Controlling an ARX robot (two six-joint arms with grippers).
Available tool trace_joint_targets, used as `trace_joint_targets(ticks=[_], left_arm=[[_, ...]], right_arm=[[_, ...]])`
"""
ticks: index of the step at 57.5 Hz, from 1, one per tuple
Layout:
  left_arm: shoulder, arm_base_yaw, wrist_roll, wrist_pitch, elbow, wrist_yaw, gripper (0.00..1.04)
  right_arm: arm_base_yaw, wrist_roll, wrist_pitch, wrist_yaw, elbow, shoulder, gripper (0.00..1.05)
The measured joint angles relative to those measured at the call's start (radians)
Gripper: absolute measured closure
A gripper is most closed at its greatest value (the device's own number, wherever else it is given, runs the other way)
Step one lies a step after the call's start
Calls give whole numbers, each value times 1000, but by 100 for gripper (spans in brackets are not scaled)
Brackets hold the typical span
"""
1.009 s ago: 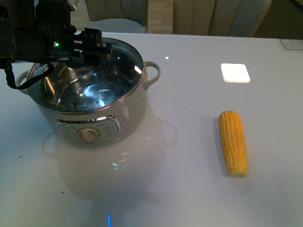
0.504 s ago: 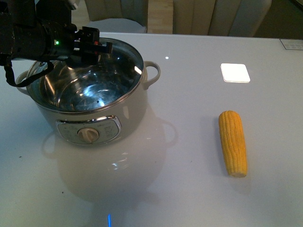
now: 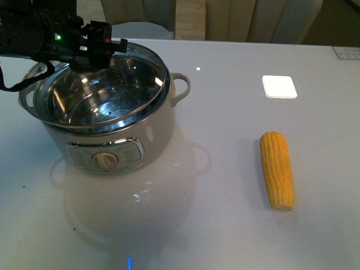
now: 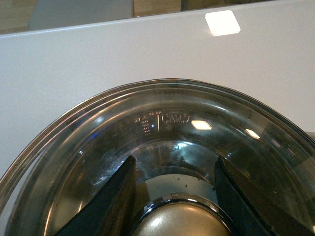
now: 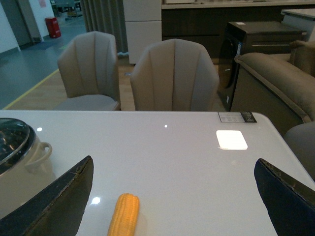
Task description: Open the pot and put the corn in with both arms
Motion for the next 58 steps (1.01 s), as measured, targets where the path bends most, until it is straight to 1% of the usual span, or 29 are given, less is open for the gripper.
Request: trace_joint_targets(ticks=[22, 33, 40, 43, 58], left_arm=[[-103, 22, 9, -29, 5, -1, 63], [-180, 71, 24, -18, -35, 21, 63], [-240, 130, 38, 6, -103, 31, 63], [-286, 185, 49, 23, -163, 48, 63], [-413, 365, 108, 63, -329, 122, 63]], right_arm=[[0, 0, 0, 0, 0, 0, 9], [0, 0, 0, 0, 0, 0, 9], [0, 0, 0, 0, 0, 0, 9], [0, 0, 0, 0, 0, 0, 9], [0, 0, 0, 0, 0, 0, 9]])
